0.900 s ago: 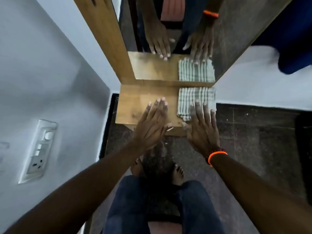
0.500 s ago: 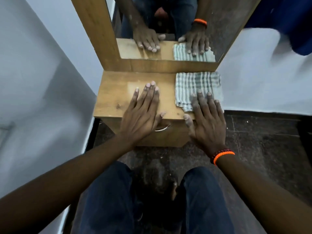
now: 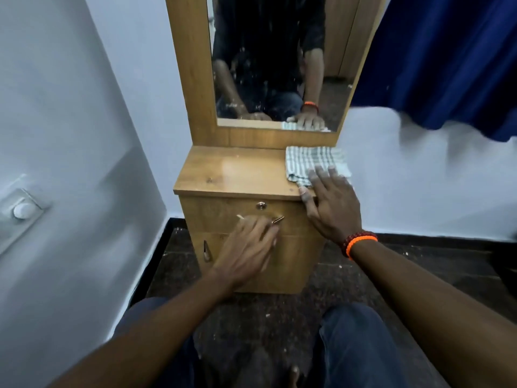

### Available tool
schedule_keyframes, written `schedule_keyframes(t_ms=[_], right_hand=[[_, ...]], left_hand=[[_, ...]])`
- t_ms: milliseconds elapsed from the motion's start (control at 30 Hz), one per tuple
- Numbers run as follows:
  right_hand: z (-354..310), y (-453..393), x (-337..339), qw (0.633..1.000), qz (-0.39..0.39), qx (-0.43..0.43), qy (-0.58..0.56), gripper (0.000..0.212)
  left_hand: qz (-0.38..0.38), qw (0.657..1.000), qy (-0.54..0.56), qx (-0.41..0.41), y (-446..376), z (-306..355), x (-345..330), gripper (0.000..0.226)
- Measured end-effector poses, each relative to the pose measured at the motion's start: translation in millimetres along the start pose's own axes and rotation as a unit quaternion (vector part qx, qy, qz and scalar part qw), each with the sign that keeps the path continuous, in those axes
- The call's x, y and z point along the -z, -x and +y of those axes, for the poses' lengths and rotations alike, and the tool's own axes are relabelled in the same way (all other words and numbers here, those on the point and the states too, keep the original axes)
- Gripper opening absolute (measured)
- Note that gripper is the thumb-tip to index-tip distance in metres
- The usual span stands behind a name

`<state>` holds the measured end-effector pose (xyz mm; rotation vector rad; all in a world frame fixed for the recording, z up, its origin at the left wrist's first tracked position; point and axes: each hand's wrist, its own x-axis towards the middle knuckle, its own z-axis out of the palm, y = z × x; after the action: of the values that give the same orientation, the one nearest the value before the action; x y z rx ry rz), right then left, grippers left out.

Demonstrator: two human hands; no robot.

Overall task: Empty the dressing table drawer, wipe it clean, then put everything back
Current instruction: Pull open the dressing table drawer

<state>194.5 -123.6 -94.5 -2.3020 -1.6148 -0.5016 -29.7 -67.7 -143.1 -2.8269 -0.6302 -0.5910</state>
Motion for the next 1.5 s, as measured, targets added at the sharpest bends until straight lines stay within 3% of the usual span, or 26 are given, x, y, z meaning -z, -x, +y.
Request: schedule_keyframes(t_ms=[133, 300, 500, 700, 867, 1133, 1300, 1433, 1500], right_hand=[[-2, 2, 7, 1.000, -0.023, 0.002, -0.009, 0.065], [0, 2, 11, 0.999, -0.045, 0.000, -0.020, 0.070], [2, 0, 6, 0.999, -0.043, 0.009, -0.020, 0.067], [4, -3, 5, 0.998, -0.064, 0.005, -0.028, 0.073], [5, -4, 9, 0.995, -0.088, 0.008, -0.040, 0.081], [9, -14, 22, 0.983, -0.166, 0.010, -0.073, 0.070], [9, -15, 18, 0.983, -0.166, 0.009, -0.072, 0.065], [11, -17, 15, 0.983, -0.168, 0.015, -0.068, 0.065], [12, -16, 13, 0.983, -0.168, 0.016, -0.065, 0.067]], left_hand=[[-0.094, 0.993, 0.002, 0.069, 6, 13, -4, 0.061], [-0.105, 0.986, 0.047, 0.122, -5, 23, -5, 0.061], [-0.147, 0.973, 0.011, 0.175, -7, 21, -5, 0.082], [-0.143, 0.970, 0.004, 0.195, -11, 28, -1, 0.073], [-0.140, 0.972, 0.002, 0.190, 9, 47, 16, 0.049], [-0.247, 0.955, -0.047, 0.155, 64, 90, 59, 0.057], [-0.258, 0.956, -0.020, 0.136, 103, 113, 63, 0.057], [-0.191, 0.970, -0.091, 0.121, 126, 128, 57, 0.047], [-0.196, 0.970, -0.069, 0.126, 132, 133, 59, 0.045]])
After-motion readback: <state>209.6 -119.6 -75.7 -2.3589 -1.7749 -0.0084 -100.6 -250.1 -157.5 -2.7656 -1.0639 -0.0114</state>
